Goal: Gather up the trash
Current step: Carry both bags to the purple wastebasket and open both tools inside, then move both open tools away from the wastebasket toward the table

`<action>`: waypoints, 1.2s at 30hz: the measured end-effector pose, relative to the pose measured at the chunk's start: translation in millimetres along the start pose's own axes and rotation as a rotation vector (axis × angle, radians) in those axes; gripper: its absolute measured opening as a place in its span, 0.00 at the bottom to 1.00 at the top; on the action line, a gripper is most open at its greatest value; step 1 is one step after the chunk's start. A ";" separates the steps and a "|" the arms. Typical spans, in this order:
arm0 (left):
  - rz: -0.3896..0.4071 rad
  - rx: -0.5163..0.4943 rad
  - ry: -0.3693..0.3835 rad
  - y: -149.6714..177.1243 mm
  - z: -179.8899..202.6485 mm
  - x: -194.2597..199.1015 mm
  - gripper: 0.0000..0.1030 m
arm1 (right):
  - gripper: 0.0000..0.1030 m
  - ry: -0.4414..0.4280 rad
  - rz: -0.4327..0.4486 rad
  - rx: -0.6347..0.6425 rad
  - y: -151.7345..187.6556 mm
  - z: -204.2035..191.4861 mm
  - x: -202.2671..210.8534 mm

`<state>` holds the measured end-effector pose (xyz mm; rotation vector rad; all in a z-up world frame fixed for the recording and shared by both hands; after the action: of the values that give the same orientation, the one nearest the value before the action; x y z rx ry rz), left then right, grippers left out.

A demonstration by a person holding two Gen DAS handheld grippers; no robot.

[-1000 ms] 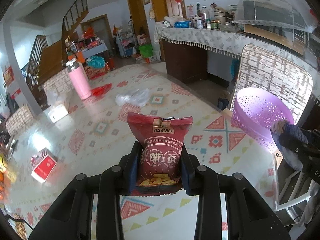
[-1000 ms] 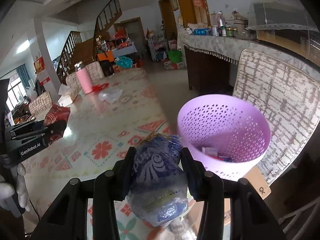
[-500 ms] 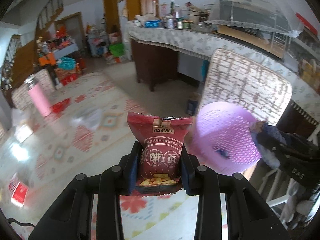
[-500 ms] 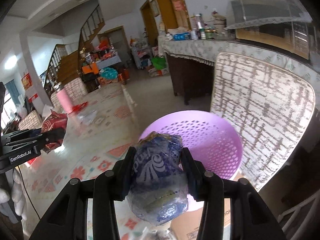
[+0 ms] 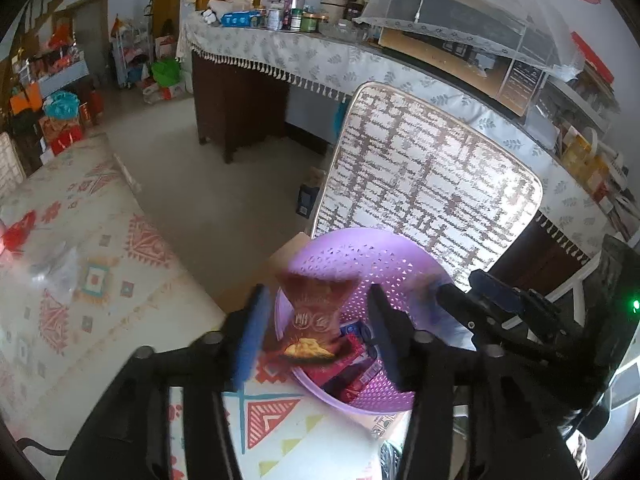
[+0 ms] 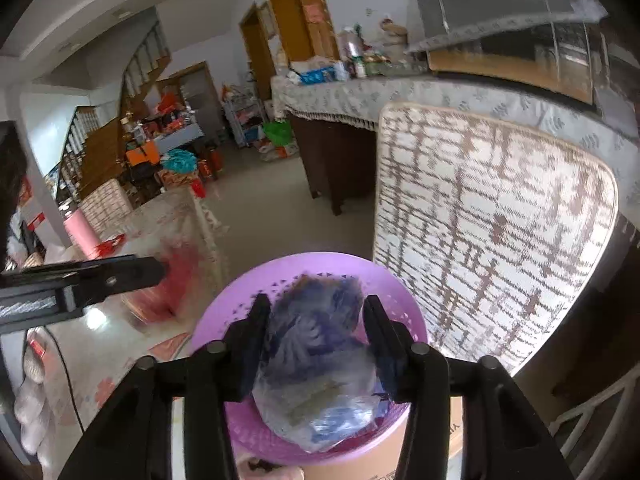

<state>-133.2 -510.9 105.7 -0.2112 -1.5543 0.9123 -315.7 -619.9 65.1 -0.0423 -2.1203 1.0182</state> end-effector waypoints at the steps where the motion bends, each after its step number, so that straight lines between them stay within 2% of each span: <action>1: 0.009 -0.006 -0.014 4.5 0.7 3.6 0.62 | 0.62 -0.011 0.002 -0.012 1.6 1.3 1.7; 3: 0.018 -0.019 -0.043 12.4 0.7 10.4 0.74 | 0.69 -0.029 0.017 -0.006 6.5 -1.6 8.8; 5: 0.024 -0.017 -0.063 22.1 -0.9 18.7 0.78 | 0.72 -0.038 0.029 0.010 12.0 -7.0 15.9; 8: -0.004 0.003 -0.053 40.6 -4.4 27.4 0.79 | 0.73 -0.067 0.023 0.017 18.9 -14.0 22.7; 11: -0.002 0.024 -0.041 58.1 -7.4 38.2 0.79 | 0.82 -0.105 0.017 0.006 25.9 -18.4 27.9; 13: 0.008 0.030 -0.067 70.0 -7.8 47.7 0.79 | 0.91 -0.115 0.036 -0.009 30.3 -20.8 32.7; 16: 0.032 0.036 -0.109 88.4 -12.6 66.1 0.79 | 0.92 -0.139 0.063 -0.021 37.9 -27.1 41.9; 20: 0.053 0.069 -0.178 119.4 -23.7 88.9 0.79 | 0.92 -0.199 0.053 0.036 52.2 -49.5 52.2; 22: 0.049 0.093 -0.170 135.6 -30.6 97.5 0.79 | 0.92 -0.240 0.031 0.048 58.8 -59.8 53.2; 24: 0.048 0.108 -0.195 152.5 -39.4 107.6 0.79 | 0.92 -0.267 -0.014 0.056 67.5 -76.1 50.6; 29: 0.099 0.195 -0.347 190.7 -81.4 147.0 0.79 | 0.92 -0.318 -0.086 0.071 88.5 -111.5 47.5; 33: 0.126 0.281 -0.382 218.7 -126.3 180.5 0.79 | 0.92 -0.358 -0.129 0.123 109.0 -143.5 49.7; 36: 0.131 0.328 -0.457 238.0 -165.5 204.8 0.79 | 0.92 -0.373 -0.153 0.165 122.2 -165.8 49.4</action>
<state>-116.2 -156.6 95.0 0.1434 -1.7881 1.3723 -276.3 -412.2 77.0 0.4145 -2.3165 1.1751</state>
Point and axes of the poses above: each gripper's, at about its wrist camera, not at the fingertips, and x roughly against the way its jaws point, z to its right, y to its underside, the point moved 1 cm from there along -x, roughly the way its jaws point, and after that the axes turned 8 degrees about -x, right-handed, at the moved point
